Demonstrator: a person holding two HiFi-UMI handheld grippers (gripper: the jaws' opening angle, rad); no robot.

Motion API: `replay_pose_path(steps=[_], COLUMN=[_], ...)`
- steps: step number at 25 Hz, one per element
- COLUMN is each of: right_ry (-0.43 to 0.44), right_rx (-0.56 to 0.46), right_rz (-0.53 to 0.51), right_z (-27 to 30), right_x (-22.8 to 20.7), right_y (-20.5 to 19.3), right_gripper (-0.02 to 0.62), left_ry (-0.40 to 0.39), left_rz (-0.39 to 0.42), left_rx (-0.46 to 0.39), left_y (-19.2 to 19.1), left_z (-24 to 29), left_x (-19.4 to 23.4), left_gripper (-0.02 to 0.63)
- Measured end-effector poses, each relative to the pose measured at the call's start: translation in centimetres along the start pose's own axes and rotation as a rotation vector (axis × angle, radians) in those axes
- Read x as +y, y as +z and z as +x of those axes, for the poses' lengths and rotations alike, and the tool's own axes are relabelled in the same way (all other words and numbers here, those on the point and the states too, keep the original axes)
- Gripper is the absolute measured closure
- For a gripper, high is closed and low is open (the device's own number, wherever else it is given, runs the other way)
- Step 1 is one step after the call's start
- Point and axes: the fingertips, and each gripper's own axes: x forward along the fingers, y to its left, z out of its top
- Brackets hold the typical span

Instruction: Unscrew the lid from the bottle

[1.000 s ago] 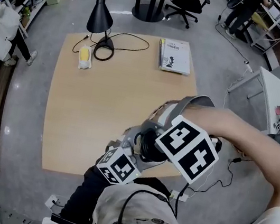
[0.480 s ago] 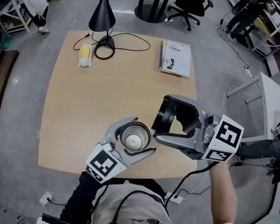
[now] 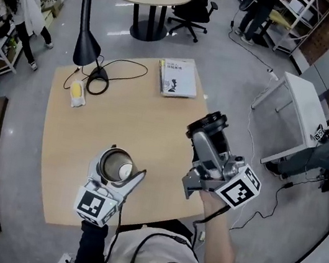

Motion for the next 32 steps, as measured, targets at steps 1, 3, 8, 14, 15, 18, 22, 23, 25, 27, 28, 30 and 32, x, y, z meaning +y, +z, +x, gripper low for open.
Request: replay_pose_path(steps=[1,3,8,14,15,18,22,23,25,27,28,30,32], right_ry=[-0.011,-0.022,-0.015,-0.001,0.000,0.009,0.026,0.034,0.050,0.060,0.063,0.069,0.075], right_rx=[-0.010,-0.023,-0.015,0.058,0.076,0.106,0.130,0.134,0.138,0.137,0.137,0.136,0.136], right_rz=[0.000,0.004,0.013,-0.003,-0.015,-0.030,-0.036,-0.038,-0.042,-0.048,-0.054,-0.072,-0.091], right_z=[-0.4,-1.2,-2.1,-3.5,-3.8,-4.5,-5.2,-5.3,-5.4,-5.6,-5.6,-5.7,-5.7], right_x=[-0.1,-0.2,-0.5,-1.2,-1.4,-1.9,-2.2,-2.1,-1.9,-1.8,-1.7,-1.5,-1.2], right_y=[0.5,1.5,2.1,2.2,2.2,2.5,3.0,3.1,3.5,3.9,4.1,4.3,4.4], right_gripper=[0.167,0.167,0.167,0.167,0.167,0.167,0.167,0.167,0.167,0.167,0.167,0.167,0.167], left_ry=[0.006,0.018,0.029,0.064,0.071,0.096,0.115,0.120,0.131,0.139,0.141,0.139,0.141], left_rz=[-0.002,-0.002,0.018,0.015,0.015,0.013,0.009,0.010,0.017,0.026,0.030,0.041,0.049], left_rx=[-0.001,0.003,-0.001,0.010,0.011,0.014,0.026,0.027,0.026,0.020,0.016,0.006,0.000], left_y=[0.1,0.3,0.7,0.3,0.2,0.2,0.2,0.3,0.7,1.1,1.3,1.4,1.7], left_z=[-0.1,0.0,0.8,1.7,1.9,2.5,2.8,2.8,2.9,2.9,3.0,3.0,2.8], left_x=[-0.1,-0.6,-1.6,-3.8,-4.2,-5.5,-6.8,-7.0,-7.4,-7.7,-7.8,-7.9,-7.8], left_gripper=[0.155,0.155,0.155,0.155,0.155,0.155,0.155,0.155,0.155,0.155,0.155,0.155,0.155])
